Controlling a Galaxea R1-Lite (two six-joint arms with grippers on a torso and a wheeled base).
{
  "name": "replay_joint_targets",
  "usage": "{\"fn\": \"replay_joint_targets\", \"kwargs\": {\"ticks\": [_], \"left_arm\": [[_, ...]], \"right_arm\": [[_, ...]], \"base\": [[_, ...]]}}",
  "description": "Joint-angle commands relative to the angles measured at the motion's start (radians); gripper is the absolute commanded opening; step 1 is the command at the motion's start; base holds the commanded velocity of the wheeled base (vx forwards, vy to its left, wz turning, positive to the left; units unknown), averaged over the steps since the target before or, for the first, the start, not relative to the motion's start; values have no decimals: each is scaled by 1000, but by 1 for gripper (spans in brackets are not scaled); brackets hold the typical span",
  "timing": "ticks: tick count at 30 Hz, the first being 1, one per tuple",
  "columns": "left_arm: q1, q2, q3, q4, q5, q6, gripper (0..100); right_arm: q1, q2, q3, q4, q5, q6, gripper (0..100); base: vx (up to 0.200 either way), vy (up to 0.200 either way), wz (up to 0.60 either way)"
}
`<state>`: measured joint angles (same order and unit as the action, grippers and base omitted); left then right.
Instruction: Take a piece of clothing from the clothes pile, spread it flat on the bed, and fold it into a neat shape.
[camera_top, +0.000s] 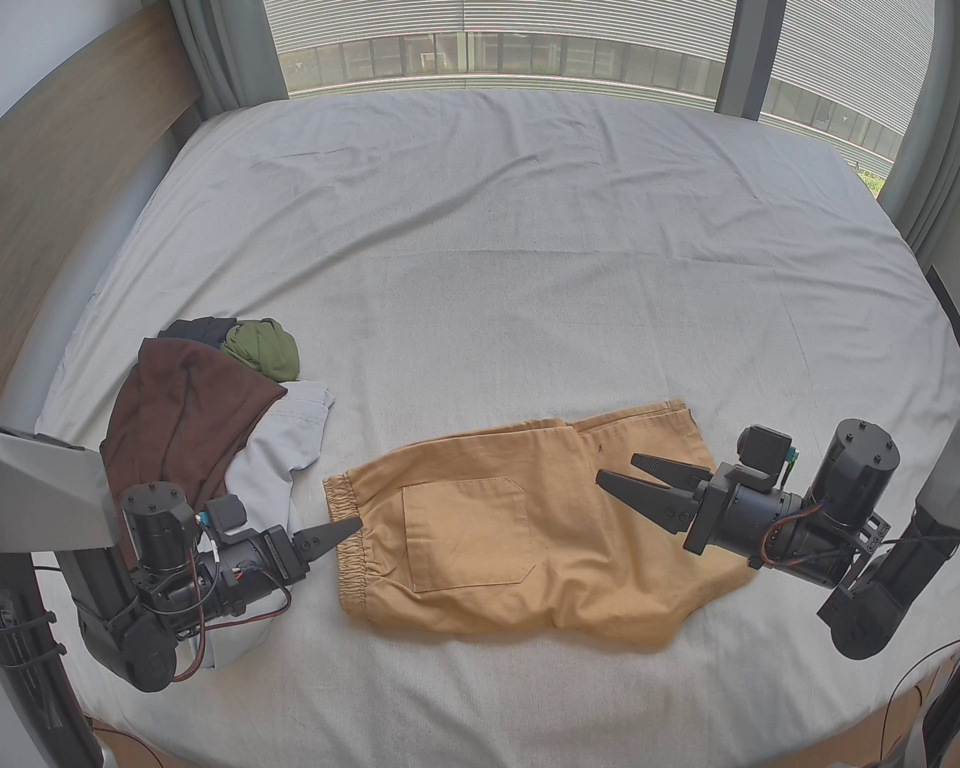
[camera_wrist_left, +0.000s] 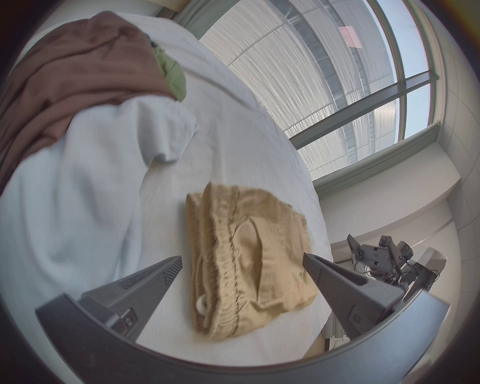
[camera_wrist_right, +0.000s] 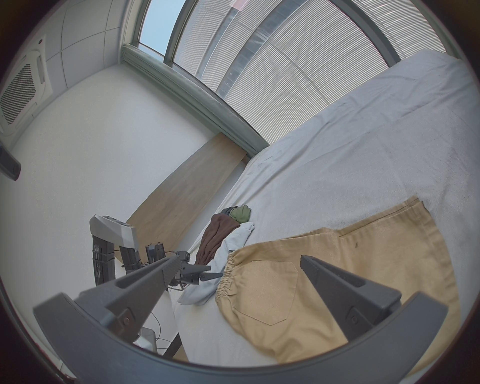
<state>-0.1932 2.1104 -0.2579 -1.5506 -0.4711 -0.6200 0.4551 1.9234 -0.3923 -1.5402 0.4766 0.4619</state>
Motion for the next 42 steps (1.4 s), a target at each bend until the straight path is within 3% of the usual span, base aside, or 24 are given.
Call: {"fn": "replay_joint_targets", "kwargs": {"ticks": [1, 10, 23, 32, 35, 42], "left_arm": [[-15, 60, 29, 0, -3, -1, 100], [-26, 141, 26, 0, 2, 52, 100], [-92, 203, 0, -2, 2, 49, 100], [-130, 210, -87, -2, 8, 20, 100], [-153, 204, -127, -2, 34, -35, 100], [-163, 206, -164, -2, 85, -49, 100]], "right_arm": [[-13, 29, -2, -1, 0, -2, 100], [-15, 28, -2, -1, 0, -2, 100], [-4, 28, 0, -1, 2, 0, 100], [-6, 28, 3, -1, 2, -2, 100], [-6, 28, 4, -1, 2, 0, 100], [-4, 26, 6, -1, 2, -2, 100]], "base": [[0, 0, 0], [0, 0, 0], [0, 0, 0], [0, 0, 0], [0, 0, 0], [0, 0, 0]]}}
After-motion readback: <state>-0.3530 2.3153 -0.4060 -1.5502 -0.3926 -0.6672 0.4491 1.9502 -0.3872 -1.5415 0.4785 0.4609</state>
